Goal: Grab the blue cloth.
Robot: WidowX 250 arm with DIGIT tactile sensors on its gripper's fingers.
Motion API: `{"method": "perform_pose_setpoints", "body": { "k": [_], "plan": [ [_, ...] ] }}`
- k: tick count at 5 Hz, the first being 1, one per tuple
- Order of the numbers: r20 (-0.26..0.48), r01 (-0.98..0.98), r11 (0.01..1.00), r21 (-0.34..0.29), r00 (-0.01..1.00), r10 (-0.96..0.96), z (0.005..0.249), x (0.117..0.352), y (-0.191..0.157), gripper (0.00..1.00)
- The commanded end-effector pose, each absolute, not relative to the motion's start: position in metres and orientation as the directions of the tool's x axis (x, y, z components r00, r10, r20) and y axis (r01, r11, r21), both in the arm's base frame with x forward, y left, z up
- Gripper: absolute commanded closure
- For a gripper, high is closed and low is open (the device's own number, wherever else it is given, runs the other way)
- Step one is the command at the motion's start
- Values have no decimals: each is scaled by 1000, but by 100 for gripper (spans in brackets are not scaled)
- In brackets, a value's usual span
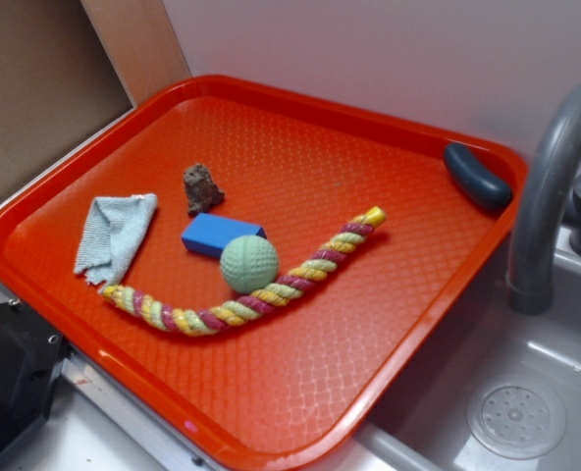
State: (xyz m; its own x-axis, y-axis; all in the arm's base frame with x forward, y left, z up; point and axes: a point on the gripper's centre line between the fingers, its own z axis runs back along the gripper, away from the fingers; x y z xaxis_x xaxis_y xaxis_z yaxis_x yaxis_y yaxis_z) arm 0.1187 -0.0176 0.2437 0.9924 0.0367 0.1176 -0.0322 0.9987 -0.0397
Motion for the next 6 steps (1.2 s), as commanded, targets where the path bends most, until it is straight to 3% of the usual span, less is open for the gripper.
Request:
{"method": "perform_pose_setpoints", "body": {
  "k": [1, 2, 3, 4, 5, 6],
  "plan": [
    [118, -32, 999, -40, 992, 37, 244, 119, -18, 0],
    [136, -37, 989, 141, 991, 18, 194, 168, -1, 0],
    [138, -30, 978, 207, 990, 2, 145, 183, 23, 0],
    [110, 8, 978, 208, 993, -32, 94, 185, 45, 0],
    [62, -24, 995, 102, 998, 18, 42, 176, 55, 0],
    [10, -30, 993, 115, 1000, 29, 5, 173, 53, 0]
  ]
}}
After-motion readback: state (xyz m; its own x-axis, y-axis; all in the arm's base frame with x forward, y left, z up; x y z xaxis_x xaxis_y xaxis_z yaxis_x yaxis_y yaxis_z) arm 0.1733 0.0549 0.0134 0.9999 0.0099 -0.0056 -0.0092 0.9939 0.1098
